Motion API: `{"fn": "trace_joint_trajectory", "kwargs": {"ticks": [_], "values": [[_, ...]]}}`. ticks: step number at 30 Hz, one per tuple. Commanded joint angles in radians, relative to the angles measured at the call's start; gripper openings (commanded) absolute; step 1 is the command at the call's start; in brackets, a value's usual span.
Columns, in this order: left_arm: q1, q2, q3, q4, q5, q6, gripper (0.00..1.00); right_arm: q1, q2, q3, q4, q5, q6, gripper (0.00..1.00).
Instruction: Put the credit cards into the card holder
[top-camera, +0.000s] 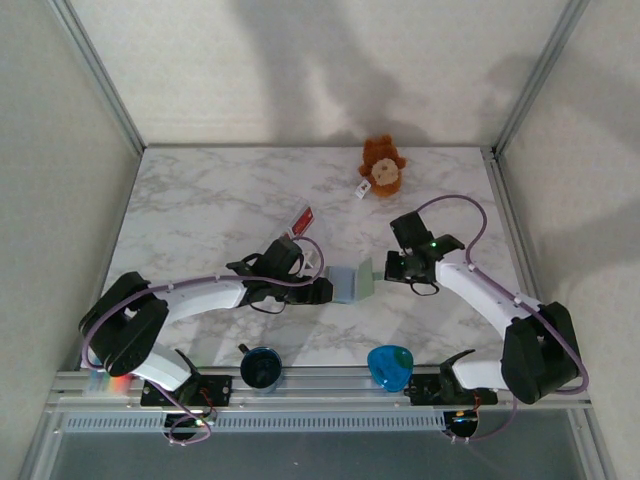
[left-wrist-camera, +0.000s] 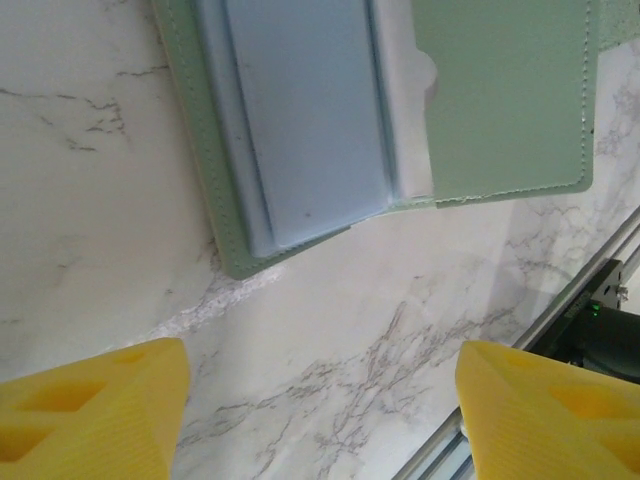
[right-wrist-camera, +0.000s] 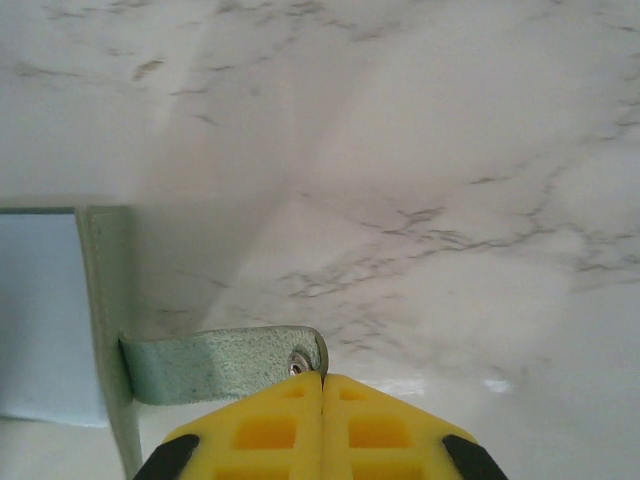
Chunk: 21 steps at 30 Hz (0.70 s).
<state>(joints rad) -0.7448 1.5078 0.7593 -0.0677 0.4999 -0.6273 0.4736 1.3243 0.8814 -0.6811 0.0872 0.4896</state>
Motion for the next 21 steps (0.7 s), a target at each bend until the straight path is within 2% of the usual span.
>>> {"fn": "trace_joint_trajectory", "kwargs": {"ticks": [1,8,11,15,21], "values": [[-0.005,0.014,0.025,-0.026,-0.035,0.015,0.7,-0.01,0.04,0.009,-0.03,0.072,-0.053,0.0],[-0.016,0.041,0.051,-0.029,-0.05,-0.006,0.65,-0.025,0.152,0.053,-0.006,0.109,-0.1,0.0],[-0.016,0.028,0.048,-0.031,-0.072,-0.017,0.65,-0.027,0.2,0.074,0.014,0.085,-0.116,0.0],[-0.019,-0.041,0.048,-0.062,-0.116,-0.026,0.65,-0.027,0.245,0.109,0.023,0.033,-0.129,0.19],[-0.016,-0.169,0.057,-0.154,-0.252,-0.027,0.68,-0.027,0.193,0.142,-0.024,0.021,-0.125,0.36]]}}
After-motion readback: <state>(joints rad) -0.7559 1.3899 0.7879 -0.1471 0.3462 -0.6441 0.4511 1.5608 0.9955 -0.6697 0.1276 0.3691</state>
